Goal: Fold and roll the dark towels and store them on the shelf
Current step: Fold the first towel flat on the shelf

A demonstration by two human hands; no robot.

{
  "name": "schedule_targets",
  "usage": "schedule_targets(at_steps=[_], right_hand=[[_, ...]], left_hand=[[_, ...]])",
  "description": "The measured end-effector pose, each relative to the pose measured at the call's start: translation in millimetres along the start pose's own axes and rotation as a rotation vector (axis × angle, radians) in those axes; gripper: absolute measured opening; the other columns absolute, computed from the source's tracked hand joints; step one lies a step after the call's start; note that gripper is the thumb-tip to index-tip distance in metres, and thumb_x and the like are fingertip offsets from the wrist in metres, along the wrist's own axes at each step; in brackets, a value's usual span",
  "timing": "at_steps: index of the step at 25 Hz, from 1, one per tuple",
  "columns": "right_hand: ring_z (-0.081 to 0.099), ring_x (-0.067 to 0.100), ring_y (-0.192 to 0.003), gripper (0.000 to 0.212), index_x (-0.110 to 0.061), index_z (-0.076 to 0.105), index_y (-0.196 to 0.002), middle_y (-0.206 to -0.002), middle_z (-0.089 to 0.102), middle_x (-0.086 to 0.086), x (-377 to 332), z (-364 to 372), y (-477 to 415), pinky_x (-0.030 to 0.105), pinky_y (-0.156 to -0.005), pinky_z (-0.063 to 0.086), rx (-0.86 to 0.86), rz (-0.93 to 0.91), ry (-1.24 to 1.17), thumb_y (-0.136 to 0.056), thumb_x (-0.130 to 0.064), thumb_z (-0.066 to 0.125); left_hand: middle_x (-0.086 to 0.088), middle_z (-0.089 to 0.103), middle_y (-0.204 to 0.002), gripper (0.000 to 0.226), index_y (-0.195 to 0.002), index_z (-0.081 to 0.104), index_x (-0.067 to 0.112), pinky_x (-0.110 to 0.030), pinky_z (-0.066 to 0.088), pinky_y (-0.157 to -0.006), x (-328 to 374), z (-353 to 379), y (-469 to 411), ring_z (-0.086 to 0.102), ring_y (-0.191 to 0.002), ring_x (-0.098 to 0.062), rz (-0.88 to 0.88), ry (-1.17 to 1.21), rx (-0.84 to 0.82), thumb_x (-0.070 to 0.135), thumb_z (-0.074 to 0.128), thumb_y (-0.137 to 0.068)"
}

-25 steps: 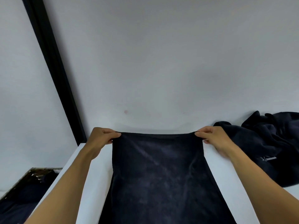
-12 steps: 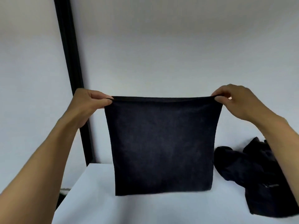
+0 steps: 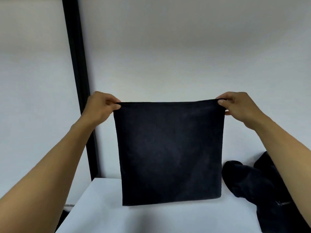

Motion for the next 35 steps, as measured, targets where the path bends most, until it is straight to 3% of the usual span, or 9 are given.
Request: schedule_targets(at_steps=[3, 7, 12, 14, 20, 25, 29, 33, 35], right_hand=[[0.065, 0.026, -0.093, 0.016, -0.017, 0.065, -0.098, -0.095, 0.066, 0.002, -0.6, 9.0, -6.6, 0.047, -0.088, 0.055, 0.078, 0.012, 0.034, -0.095, -0.013, 0.05], [0.061, 0.018, -0.086, 0.015, -0.013, 0.059, -0.106, -0.094, 0.063, 0.001, -11.8, 11.7, 21.6, 0.042, -0.086, 0.056, 0.086, 0.027, -0.291, -0.1, -0.015, 0.045], [0.062, 0.014, -0.081, 0.017, -0.019, 0.065, -0.097, -0.09, 0.066, 0.0, 10.2, 17.7, 105.6, 0.03, -0.073, 0.054, -0.04, 0.103, -0.55, -0.099, -0.013, 0.049], [0.062, 0.015, -0.08, 0.019, -0.017, 0.067, -0.096, -0.089, 0.068, 0.004, 41.5, 32.3, 133.7, 0.03, -0.072, 0.052, -0.132, 0.221, -0.545, -0.099, -0.012, 0.049], [0.065, 0.023, -0.087, 0.022, -0.018, 0.061, -0.116, -0.099, 0.068, 0.008, 163.0, 105.7, 178.0, 0.042, -0.081, 0.055, -0.301, 0.637, -0.168, -0.095, -0.013, 0.055], [0.065, 0.019, -0.09, 0.023, -0.027, 0.058, -0.113, -0.102, 0.067, 0.003, 192.2, 128.9, 156.6, 0.04, -0.086, 0.055, -0.173, 0.647, -0.119, -0.09, -0.025, 0.061], [0.062, 0.015, -0.094, 0.03, -0.021, 0.055, -0.116, -0.104, 0.067, 0.004, 205.0, 143.1, 160.9, 0.026, -0.073, 0.046, -0.374, 0.707, -0.032, -0.088, -0.018, 0.066], [0.067, 0.017, -0.084, 0.013, -0.016, 0.068, -0.091, -0.093, 0.072, 0.004, 207.5, 144.3, 156.0, 0.027, -0.07, 0.05, -0.266, 0.687, -0.082, -0.09, -0.007, 0.059], [0.064, 0.016, -0.077, 0.013, -0.013, 0.067, -0.092, -0.089, 0.069, 0.004, 204.0, 147.7, 154.2, 0.026, -0.066, 0.047, -0.286, 0.702, -0.108, -0.091, -0.007, 0.056]], left_hand=[[-0.006, 0.069, -0.087, 0.012, -0.1, 0.07, 0.01, -0.028, 0.053, -0.08, 2.4, 8.3, -9.8, 0.063, -0.075, -0.014, -0.078, 0.007, 0.051, 0.012, 0.065, -0.09], [0.0, 0.065, -0.085, 0.009, -0.093, 0.061, 0.017, -0.038, 0.058, -0.078, 8.5, -4.7, 17.1, 0.066, -0.088, -0.022, -0.158, 0.558, 0.095, 0.009, 0.056, -0.095], [-0.007, 0.055, -0.077, 0.013, -0.09, 0.064, 0.018, -0.025, 0.053, -0.061, -19.2, -12.5, 97.0, 0.059, -0.062, -0.013, -0.236, 0.775, -0.07, 0.006, 0.057, -0.093], [-0.007, 0.06, -0.078, 0.014, -0.088, 0.066, 0.016, -0.023, 0.049, -0.055, -47.6, 7.9, 131.8, 0.059, -0.061, -0.015, -0.375, 0.728, -0.142, 0.005, 0.057, -0.092], [-0.022, 0.068, -0.104, 0.011, -0.094, 0.07, 0.002, -0.033, 0.052, -0.066, -144.2, 105.7, 219.2, 0.063, -0.084, -0.026, -0.947, 0.428, -0.382, 0.002, 0.061, -0.089], [-0.012, 0.07, -0.099, 0.008, -0.093, 0.07, 0.012, -0.035, 0.052, -0.071, -167.8, 136.0, 203.9, 0.063, -0.082, -0.023, -0.93, 0.439, -0.192, 0.018, 0.065, -0.09], [-0.015, 0.069, -0.094, 0.016, -0.087, 0.066, -0.001, -0.04, 0.055, -0.079, -185.4, 140.2, 206.6, 0.066, -0.087, -0.029, -1.007, 0.307, -0.329, 0.015, 0.068, -0.086], [-0.011, 0.046, -0.077, 0.008, -0.078, 0.053, 0.01, -0.037, 0.046, -0.065, -186.4, 135.0, 204.6, 0.044, -0.071, -0.025, -1.033, 0.308, -0.312, 0.011, 0.061, -0.079], [-0.011, 0.048, -0.078, 0.006, -0.078, 0.054, 0.007, -0.039, 0.045, -0.068, -188.2, 133.1, 206.0, 0.044, -0.073, -0.025, -1.052, 0.34, -0.308, 0.007, 0.059, -0.078]])
Point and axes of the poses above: each hand's wrist, its own y-axis away from the middle knuckle, its own z-axis out of the palm, x = y × z, the point moved 3 cm from there along -y, towards the middle knuckle
